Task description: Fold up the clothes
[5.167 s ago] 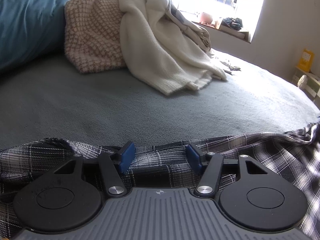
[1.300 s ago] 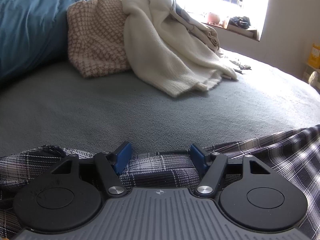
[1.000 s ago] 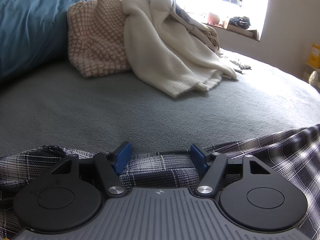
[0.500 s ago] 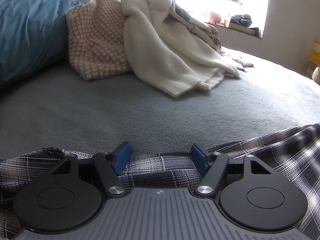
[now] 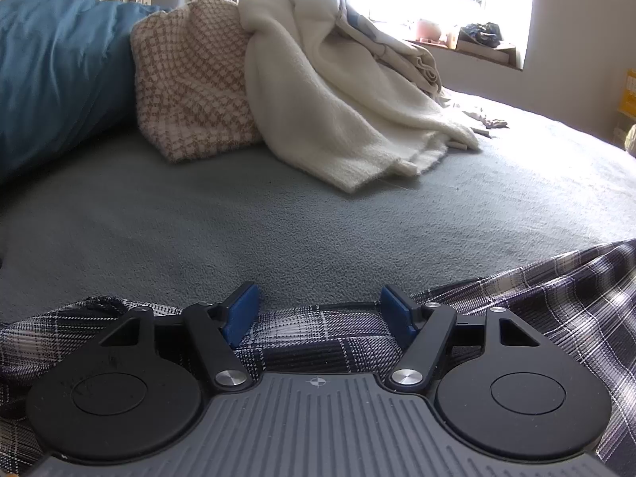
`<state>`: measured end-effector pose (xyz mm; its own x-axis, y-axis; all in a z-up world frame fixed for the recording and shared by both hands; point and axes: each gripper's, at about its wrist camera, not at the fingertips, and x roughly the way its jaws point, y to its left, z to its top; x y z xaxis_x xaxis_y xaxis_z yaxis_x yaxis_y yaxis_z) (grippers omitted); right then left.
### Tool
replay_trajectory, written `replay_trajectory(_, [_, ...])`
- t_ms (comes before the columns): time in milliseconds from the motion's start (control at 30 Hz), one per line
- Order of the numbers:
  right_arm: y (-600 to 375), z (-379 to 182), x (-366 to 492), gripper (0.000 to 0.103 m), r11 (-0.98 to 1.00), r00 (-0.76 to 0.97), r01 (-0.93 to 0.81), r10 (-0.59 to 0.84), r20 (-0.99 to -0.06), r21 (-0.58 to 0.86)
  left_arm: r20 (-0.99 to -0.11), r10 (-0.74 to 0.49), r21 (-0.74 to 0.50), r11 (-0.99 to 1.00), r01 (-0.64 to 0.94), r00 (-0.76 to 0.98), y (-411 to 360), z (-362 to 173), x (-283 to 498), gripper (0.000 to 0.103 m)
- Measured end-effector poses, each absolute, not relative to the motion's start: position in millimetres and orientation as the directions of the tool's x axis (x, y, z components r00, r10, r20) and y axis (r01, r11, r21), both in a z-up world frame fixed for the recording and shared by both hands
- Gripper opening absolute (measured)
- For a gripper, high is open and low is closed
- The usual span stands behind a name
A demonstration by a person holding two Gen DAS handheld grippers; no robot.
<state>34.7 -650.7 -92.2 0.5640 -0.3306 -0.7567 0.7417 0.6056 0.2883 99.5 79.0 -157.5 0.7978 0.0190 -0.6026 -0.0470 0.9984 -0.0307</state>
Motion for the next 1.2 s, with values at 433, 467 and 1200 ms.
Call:
replay_trajectory(433, [-672, -117, 42, 0.024, 0.539, 0.439, 0.826, -0.431, -0.789, 0.165, -0.601, 0.016, -0.037, 0.998, -0.048, 0.799, 79, -158, 99, 0.069])
replay_trajectory(467, [-674, -116, 40, 0.027, 0.523, 0.422, 0.839, -0.448, -0.788, 0.151, -0.601, 0.016, -0.038, 0.998, -0.048, 0.799, 79, -158, 99, 0.069])
replay_trajectory(1200, [-517, 1, 2, 0.033, 0.771, 0.796, 0.513, -0.264, -0.544, 0.376, -0.544, 0.001, -0.128, 0.988, -0.083, 0.839, 104, -92, 74, 0.069])
